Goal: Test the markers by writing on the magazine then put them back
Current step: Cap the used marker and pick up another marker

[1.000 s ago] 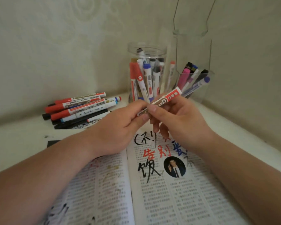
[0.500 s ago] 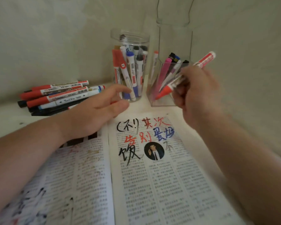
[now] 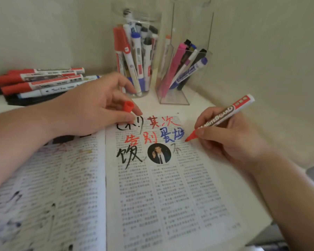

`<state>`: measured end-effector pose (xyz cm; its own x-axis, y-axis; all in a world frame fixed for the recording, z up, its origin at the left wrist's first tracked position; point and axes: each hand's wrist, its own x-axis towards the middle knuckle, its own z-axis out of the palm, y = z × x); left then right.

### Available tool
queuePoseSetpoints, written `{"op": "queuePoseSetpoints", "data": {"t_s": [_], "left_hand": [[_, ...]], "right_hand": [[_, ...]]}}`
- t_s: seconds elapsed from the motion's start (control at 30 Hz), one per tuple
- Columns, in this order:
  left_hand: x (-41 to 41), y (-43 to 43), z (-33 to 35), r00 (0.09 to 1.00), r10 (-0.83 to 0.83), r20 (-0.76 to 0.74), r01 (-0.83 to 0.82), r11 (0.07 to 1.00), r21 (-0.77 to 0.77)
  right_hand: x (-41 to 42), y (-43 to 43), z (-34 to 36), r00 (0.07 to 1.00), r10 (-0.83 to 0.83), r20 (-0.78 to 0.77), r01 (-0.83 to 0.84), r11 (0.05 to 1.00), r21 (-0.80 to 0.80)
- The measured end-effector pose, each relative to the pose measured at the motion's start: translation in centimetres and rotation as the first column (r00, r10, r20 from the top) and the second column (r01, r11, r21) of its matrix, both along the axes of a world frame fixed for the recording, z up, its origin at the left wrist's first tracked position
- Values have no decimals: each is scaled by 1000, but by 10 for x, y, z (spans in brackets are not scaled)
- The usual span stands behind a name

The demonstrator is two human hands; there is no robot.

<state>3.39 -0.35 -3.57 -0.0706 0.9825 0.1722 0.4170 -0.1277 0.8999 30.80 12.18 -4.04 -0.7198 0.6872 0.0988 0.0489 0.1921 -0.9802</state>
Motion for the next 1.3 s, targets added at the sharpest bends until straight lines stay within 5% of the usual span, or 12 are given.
{"op": "queuePoseSetpoints", "data": {"t_s": [0.27,0.43,0.87,1.3], "left_hand": [[4,0,3,969,113,-218,-102,993,62],[-3,1,-1,956,110,-273,-100,994,52],[-3,0,2,919,92,-382,-62,994,92],[-9,4,-7,939,75,-334,-22,987,159]], "right_hand": [[-5,-7,3,997,18,78,-27,994,107],[-7,-2,1,967,-171,190,114,954,276],[-3,-7,4,997,49,65,-51,998,36],[-3,-5,2,997,15,76,-23,994,104]]}}
